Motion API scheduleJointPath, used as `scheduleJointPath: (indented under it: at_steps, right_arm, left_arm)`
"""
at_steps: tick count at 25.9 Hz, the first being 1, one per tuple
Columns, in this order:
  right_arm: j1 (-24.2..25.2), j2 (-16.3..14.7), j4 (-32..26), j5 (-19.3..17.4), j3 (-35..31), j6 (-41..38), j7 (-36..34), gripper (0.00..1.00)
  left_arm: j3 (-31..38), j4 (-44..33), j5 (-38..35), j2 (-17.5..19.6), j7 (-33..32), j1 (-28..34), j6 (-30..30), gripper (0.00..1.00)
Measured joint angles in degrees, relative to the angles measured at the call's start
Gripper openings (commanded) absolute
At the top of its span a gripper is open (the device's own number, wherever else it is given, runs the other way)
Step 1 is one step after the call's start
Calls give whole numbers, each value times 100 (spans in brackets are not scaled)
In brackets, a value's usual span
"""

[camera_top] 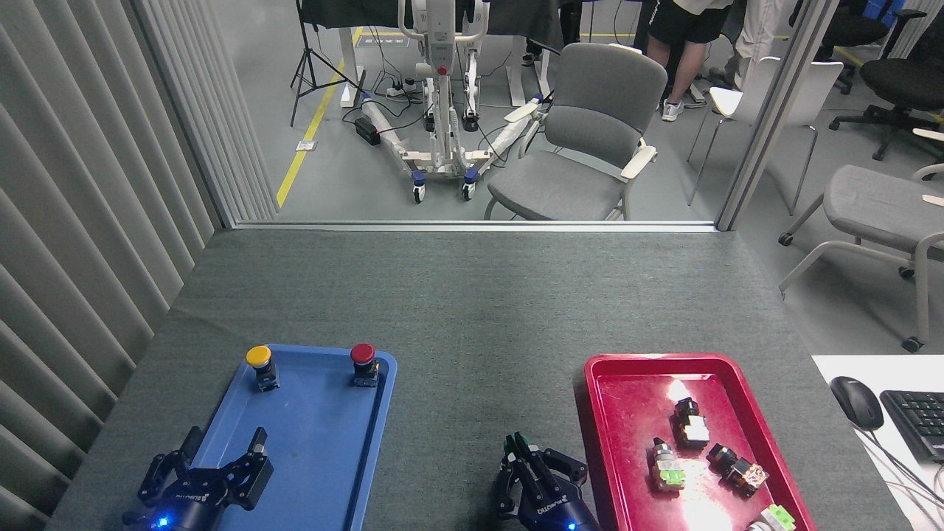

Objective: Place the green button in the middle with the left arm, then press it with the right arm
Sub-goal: 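Lift the right gripper off the button and retract toward the red tray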

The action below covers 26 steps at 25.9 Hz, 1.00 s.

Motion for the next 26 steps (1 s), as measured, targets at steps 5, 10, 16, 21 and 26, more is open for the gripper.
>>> scheduleJointPath:
  at_steps: [5, 10, 16, 21, 26]
  right_arm:
    - [-3, 18, -220, -48, 21, 54, 14, 20]
    - [-59, 48, -401, -79, 25, 138, -266, 58]
    - [-157, 55, -520, -288, -63, 678, -366, 100]
    - [-152, 47, -592, -346, -589, 823, -454, 100]
    - [-51, -21, -655, -344, -1036, 786, -470, 100]
  left_arm:
    - [5, -6, 6, 1, -7, 4, -12, 100]
    - [12, 9, 13, 24, -65, 12, -14, 100]
    - [18, -67, 25, 49, -88, 22, -14, 100]
    - [54, -121, 258, 82, -88, 23, -11, 100]
    - [368, -391, 672, 96, -71, 46, -48, 100]
